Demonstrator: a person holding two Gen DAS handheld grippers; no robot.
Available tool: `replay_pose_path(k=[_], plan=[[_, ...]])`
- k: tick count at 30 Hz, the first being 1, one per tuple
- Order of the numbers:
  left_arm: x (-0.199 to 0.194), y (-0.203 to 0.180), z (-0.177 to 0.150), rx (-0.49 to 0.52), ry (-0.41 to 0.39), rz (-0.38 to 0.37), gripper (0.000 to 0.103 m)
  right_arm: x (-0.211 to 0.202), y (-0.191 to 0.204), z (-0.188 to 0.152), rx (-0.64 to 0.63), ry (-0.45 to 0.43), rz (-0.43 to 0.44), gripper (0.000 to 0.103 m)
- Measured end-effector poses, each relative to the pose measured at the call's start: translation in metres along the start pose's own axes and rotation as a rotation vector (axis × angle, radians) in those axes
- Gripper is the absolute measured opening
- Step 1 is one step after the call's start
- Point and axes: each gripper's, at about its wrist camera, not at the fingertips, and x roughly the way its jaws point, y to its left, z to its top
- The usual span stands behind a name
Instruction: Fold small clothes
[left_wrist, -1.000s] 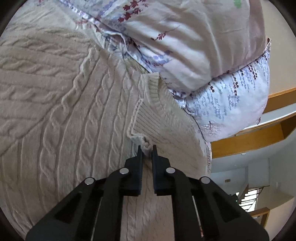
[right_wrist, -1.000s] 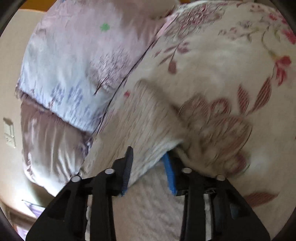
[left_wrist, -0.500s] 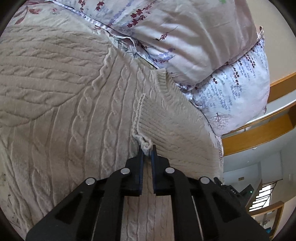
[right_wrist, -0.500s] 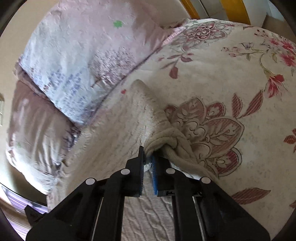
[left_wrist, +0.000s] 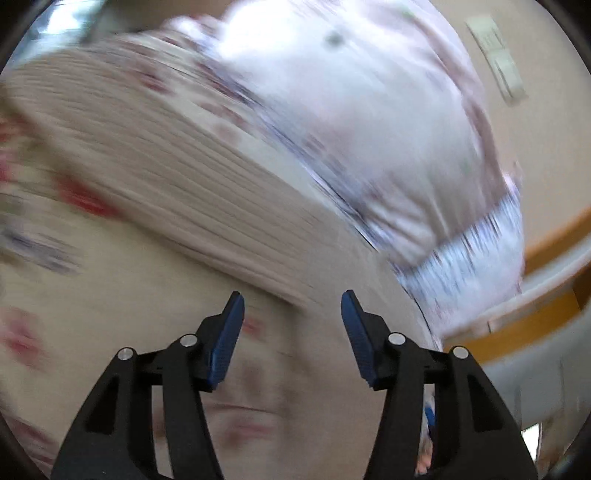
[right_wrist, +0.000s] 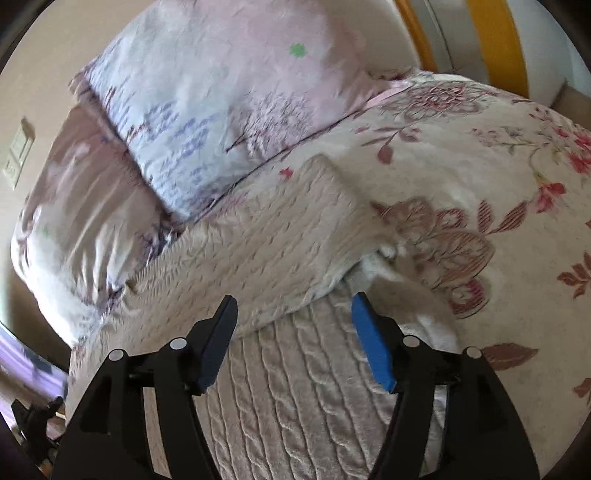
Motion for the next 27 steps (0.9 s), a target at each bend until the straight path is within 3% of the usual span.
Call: replay_pose_path(k=[4,10,18,23,27], plan=[[-0.031,0.052,0.024,-0.147,-0.1,0.088,0.05,0.0,0.001,0.0,-0.008,0.002,0.018,0.07],[-0.05,0.089,0.052,-0.297,-0.187,0.104,0.041,-0.001,0.0,-0.001,-0.005,0.004,0.031,0.072],[-0.052,0.111,0.068,-0.409,-0.213,0.105,0.008,-0.001,0.001,-0.001,-0.003,0.004,0.033,0.073],[-0.06,0.086,0.071,-0.329,-0.258,0.086,0.005,-0.002,0.001,-0.001,-0.001,0.005,0.035,0.073],[-0.062,0.034,0.078,-0.195,-0.278,0.017,0.005,-0.006,0.001,-0.002,0.001,0.004,0.046,0.073]])
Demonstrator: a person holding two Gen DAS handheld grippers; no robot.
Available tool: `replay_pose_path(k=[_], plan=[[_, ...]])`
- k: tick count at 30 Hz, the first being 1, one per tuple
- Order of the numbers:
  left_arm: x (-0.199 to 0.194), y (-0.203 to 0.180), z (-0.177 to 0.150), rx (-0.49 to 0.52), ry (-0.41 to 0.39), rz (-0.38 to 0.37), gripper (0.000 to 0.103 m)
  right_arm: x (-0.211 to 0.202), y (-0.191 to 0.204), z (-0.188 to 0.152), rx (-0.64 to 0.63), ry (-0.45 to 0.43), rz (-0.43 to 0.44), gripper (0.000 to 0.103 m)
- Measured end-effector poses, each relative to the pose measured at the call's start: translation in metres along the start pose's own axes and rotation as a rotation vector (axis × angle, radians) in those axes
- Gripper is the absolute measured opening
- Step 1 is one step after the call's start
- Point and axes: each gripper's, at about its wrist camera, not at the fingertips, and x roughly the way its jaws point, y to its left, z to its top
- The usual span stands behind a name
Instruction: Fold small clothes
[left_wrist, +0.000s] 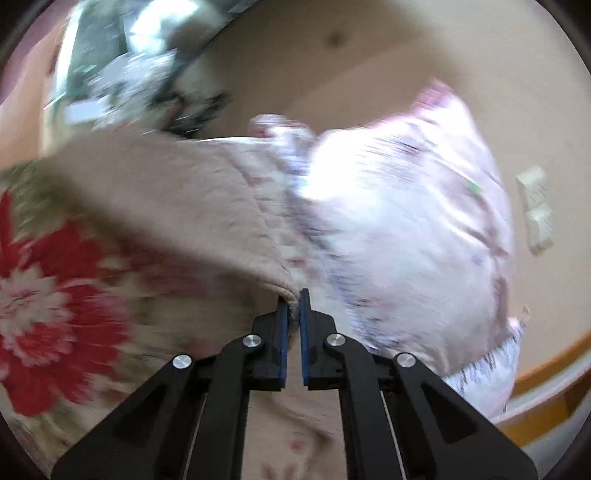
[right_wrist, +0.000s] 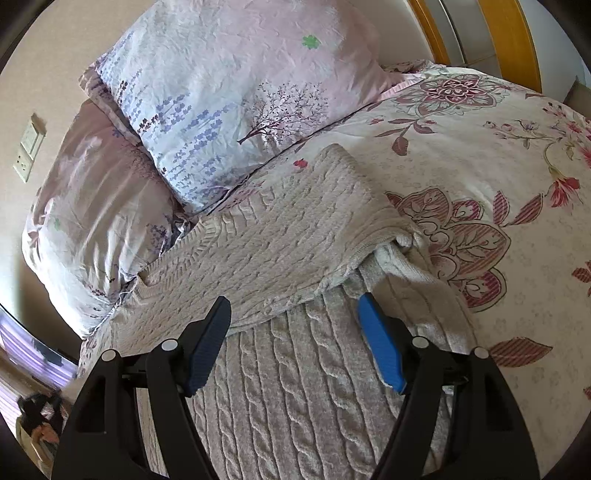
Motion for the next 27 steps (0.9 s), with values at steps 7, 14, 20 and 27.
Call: replay_pose_path(k=[7,14,20,27], plan=[[0.028,-0.118,-0.061,0.29,0.11,-0.19,0.005,-0.016,0.007,0.0,-0.046,-0.01,0.008,0.073],[0.094,-0.184,-0.177,0.462,0.382,-0.303,0.005,-0.034,0.026,0.002,-0.157,-0.026,0.032,0.073],[0.14,-0.184,-0.257,0.539,0.616,-0.224,0.013,-0.027,0.065,0.001,-0.319,0.051,0.08,0.073],[0.096,-0.137,-0.215,0.444,0.528,-0.219,0.034,-0.017,0.173,-0.014,-0.701,0.107,0.252,0.065]])
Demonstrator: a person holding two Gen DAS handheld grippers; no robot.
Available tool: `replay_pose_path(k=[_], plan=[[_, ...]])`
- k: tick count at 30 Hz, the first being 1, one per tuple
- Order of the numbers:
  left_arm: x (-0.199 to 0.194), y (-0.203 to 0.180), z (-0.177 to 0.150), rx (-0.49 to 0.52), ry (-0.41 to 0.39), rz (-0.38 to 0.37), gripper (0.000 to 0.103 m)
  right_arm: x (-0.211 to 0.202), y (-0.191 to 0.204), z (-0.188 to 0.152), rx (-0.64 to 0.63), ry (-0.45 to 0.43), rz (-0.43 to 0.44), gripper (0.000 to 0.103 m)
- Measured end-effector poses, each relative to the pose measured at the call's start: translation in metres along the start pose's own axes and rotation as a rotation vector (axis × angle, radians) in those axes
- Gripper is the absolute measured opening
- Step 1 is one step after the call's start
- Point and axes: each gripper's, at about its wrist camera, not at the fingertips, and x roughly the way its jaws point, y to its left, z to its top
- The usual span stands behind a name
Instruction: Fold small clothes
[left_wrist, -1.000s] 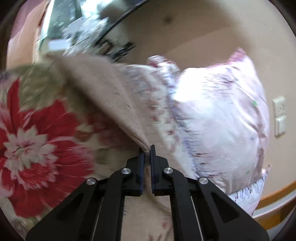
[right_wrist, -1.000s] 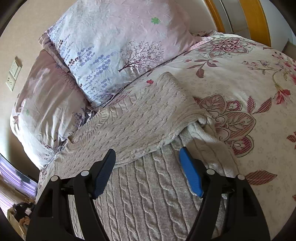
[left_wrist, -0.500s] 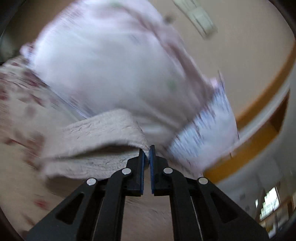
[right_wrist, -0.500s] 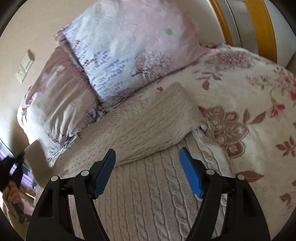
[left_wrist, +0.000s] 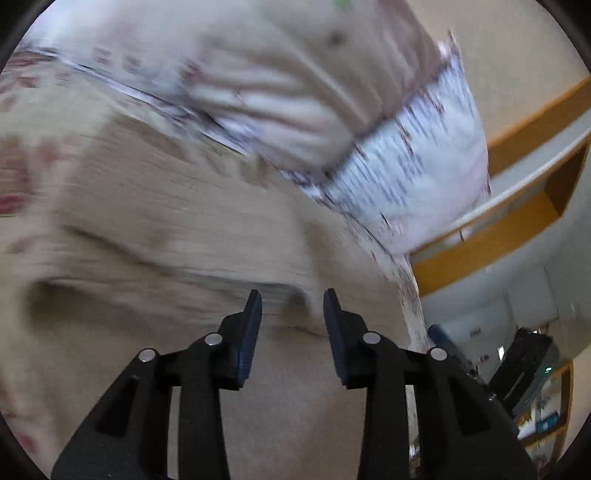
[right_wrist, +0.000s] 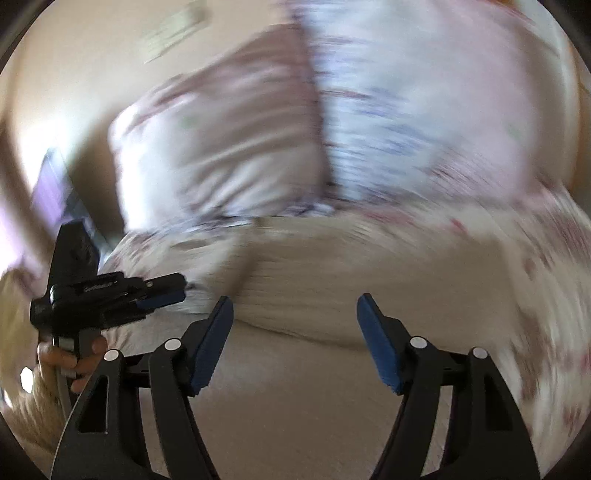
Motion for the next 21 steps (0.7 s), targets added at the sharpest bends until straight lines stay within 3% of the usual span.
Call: replay_pose_path(k=[5,10,12,15,16,19,21], plan=[[-0.037,0.046,0.008,-0.109,-0.102,0.082,0.033,0.059,0.078,0.017,-0.252,0.085,0.11,0.052],[-0.032,0.071,0.006,-0.178,-0.063,0.113,0.029,0.123,0.132,0.017,-0.398,0.183,0.12,0.049],[-0.03,0.078,0.002,-0.202,-0.061,0.116,0.021,0.14,0.142,0.013,-0.421,0.218,0.108,0.049],[-0.035,0.084,-0.001,-0.208,-0.063,0.101,0.019,0.167,0.147,0.004,-0.465,0.253,0.026,0.049],[-0.036,0.086,-0.001,-0.21,-0.063,0.098,0.019,0.17,0.145,0.001,-0.468,0.247,0.014,0.046],[-0.035,0.086,-0.001,-0.204,-0.065,0.1,0.018,0.165,0.136,0.005,-0.409,0.219,-0.002,0.009],[-0.036,0.085,-0.001,-0.194,-0.065,0.105,0.018,0.154,0.123,0.013,-0.316,0.186,0.02,0.007]])
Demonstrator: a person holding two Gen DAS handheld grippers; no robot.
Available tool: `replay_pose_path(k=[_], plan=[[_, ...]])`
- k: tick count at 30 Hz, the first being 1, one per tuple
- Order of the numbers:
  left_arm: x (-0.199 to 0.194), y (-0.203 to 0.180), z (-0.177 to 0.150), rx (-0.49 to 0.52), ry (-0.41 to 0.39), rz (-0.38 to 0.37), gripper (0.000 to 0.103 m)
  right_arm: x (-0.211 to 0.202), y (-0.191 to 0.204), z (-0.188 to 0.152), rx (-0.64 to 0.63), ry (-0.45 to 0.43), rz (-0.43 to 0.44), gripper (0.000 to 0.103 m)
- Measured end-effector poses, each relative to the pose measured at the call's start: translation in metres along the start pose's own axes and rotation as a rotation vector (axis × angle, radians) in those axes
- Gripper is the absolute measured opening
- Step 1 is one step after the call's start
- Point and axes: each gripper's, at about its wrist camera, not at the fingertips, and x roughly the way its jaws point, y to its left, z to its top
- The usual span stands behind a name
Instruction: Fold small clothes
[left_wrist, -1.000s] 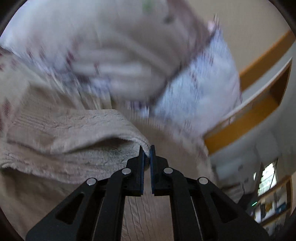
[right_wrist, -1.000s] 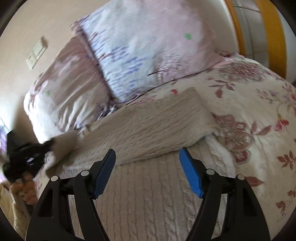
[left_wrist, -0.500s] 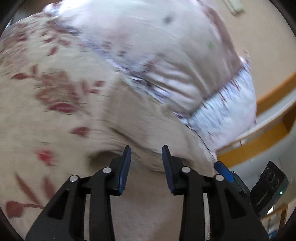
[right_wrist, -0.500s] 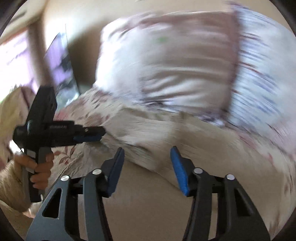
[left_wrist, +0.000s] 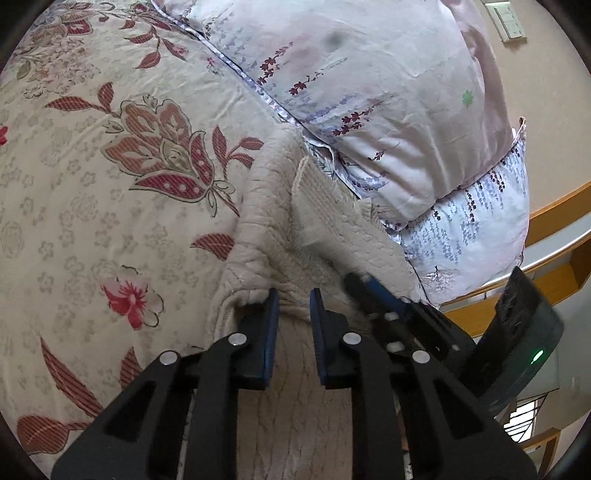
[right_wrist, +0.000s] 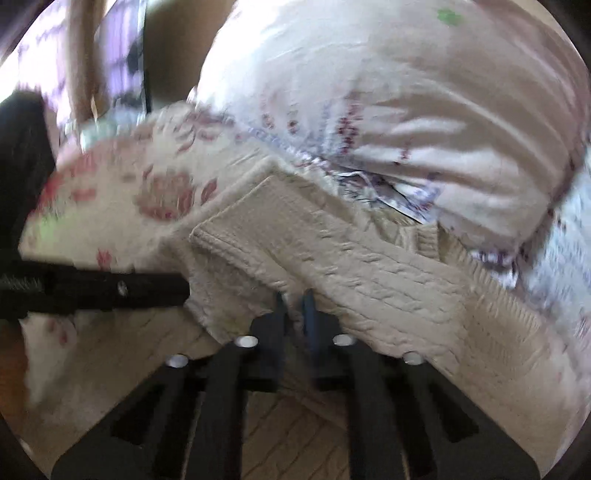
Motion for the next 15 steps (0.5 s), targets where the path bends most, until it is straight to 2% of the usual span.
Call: replay_pose_path(k=[3,4,6,8,10,12,13,15], plan=[[0.002,-0.004,0.0,0.017,0.0,0.01,0.018,-0.038,-0.037,-0.006,0.198,-0.105,-0.007,0.007],[0.004,-0.007,0.0,0.021,0.001,0.011,0.019,-0.06,-0.058,-0.014,0.304,-0.159,-0.019,0.007],[0.006,-0.01,0.001,0.031,0.004,0.001,0.024,-0.098,-0.096,-0.038,0.501,-0.249,-0.039,0.007],[0.006,-0.013,0.0,0.047,0.007,-0.015,0.036,-0.122,-0.126,-0.065,0.643,-0.296,-0.07,0.007],[0.006,-0.019,-0.002,0.076,0.011,-0.025,0.045,-0.136,-0.159,-0.105,0.803,-0.278,-0.112,0.007],[0.007,-0.024,-0.004,0.111,0.015,-0.02,0.052,-0.134,-0.181,-0.131,0.897,-0.204,-0.089,0.009],[0.007,-0.027,-0.005,0.125,0.017,-0.016,0.054,-0.133,-0.195,-0.147,0.967,-0.167,-0.076,0.013],[0.006,-0.029,-0.007,0.145,0.021,-0.016,0.056,-0.138,-0.214,-0.166,1.073,-0.154,-0.045,0.037]])
